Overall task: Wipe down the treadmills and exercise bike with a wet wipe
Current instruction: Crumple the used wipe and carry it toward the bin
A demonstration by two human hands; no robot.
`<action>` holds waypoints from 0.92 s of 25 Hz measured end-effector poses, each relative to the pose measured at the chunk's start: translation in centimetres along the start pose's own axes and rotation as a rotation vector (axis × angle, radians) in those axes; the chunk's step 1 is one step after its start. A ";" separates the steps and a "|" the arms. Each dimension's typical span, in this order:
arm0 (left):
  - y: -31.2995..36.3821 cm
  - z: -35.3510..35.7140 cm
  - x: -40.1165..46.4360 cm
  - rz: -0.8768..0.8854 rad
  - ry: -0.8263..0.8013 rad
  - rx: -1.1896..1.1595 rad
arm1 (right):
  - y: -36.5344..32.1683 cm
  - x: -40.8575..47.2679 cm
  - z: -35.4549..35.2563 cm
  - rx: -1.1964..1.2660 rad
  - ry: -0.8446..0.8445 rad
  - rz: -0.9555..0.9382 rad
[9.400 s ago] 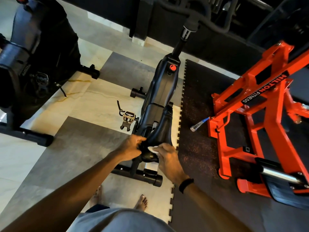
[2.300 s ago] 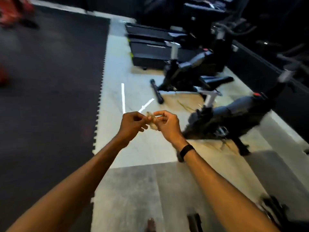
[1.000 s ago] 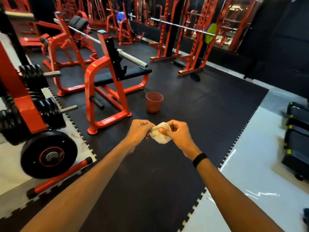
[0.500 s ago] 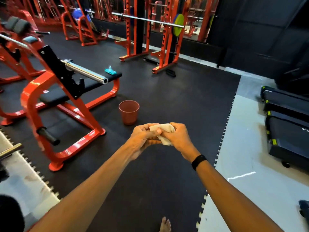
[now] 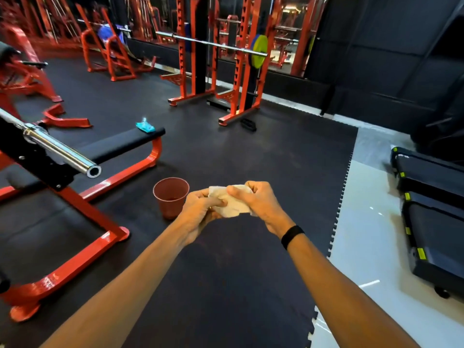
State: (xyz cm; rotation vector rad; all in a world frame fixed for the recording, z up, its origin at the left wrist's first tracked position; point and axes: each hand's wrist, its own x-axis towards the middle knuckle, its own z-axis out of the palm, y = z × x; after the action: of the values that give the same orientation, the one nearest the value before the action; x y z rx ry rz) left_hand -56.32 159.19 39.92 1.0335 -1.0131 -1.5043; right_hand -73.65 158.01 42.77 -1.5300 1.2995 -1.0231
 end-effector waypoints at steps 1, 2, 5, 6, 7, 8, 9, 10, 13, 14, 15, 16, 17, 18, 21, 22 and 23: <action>-0.1 -0.6 1.9 -0.012 0.031 -0.008 | 0.7 1.9 0.0 0.004 -0.033 -0.004; -0.2 -1.3 3.9 -0.017 0.070 -0.013 | 1.4 3.8 0.0 0.017 -0.056 0.002; -0.6 -3.9 11.0 -0.024 0.175 -0.021 | 3.5 10.8 1.1 0.001 -0.016 0.008; -0.3 -4.7 13.5 -0.026 0.200 -0.019 | 3.9 13.4 1.5 -0.019 0.014 0.003; 0.1 -5.6 16.1 -0.019 0.217 -0.011 | 3.9 16.1 1.8 -0.065 0.045 -0.002; 0.8 -6.3 18.5 -0.005 0.234 0.010 | 3.8 18.8 2.1 -0.143 0.074 -0.008; 1.7 -6.9 20.9 0.021 0.251 0.053 | 3.4 21.6 2.4 -0.239 0.100 -0.018; 2.6 -7.2 22.9 0.056 0.264 0.104 | 3.1 24.1 2.6 -0.329 0.117 -0.026; 5.2 -8.6 29.1 0.190 0.270 0.223 | 2.1 31.1 4.4 -0.476 0.175 -0.026; 5.6 -9.1 31.2 0.216 0.266 0.255 | 1.9 33.4 5.1 -0.494 0.194 -0.021; 5.8 -9.7 33.0 0.232 0.255 0.275 | 1.8 35.4 5.8 -0.486 0.191 -0.013; 6.0 -10.3 34.6 0.239 0.241 0.290 | 1.9 37.2 6.6 -0.453 0.174 -0.007; 6.0 -11.1 36.2 0.241 0.229 0.307 | 2.1 39.0 7.5 -0.404 0.148 -0.001; 6.0 -12.0 37.6 0.239 0.224 0.329 | 2.4 40.6 8.3 -0.338 0.122 0.018; 5.7 -14.9 42.1 0.220 0.260 0.366 | 3.7 45.4 10.6 -0.079 0.036 0.126; 5.6 -16.0 43.7 0.215 0.277 0.391 | 4.3 47.2 11.4 0.002 -0.005 0.160; 5.4 -17.3 45.5 0.217 0.295 0.424 | 4.8 49.1 12.4 0.071 -0.041 0.193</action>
State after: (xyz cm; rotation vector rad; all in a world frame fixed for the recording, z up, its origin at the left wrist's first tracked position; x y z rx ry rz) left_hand -44.15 112.03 35.15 1.3469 -1.2122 -0.9461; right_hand -57.30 110.14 37.30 -1.3371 1.3395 -0.9007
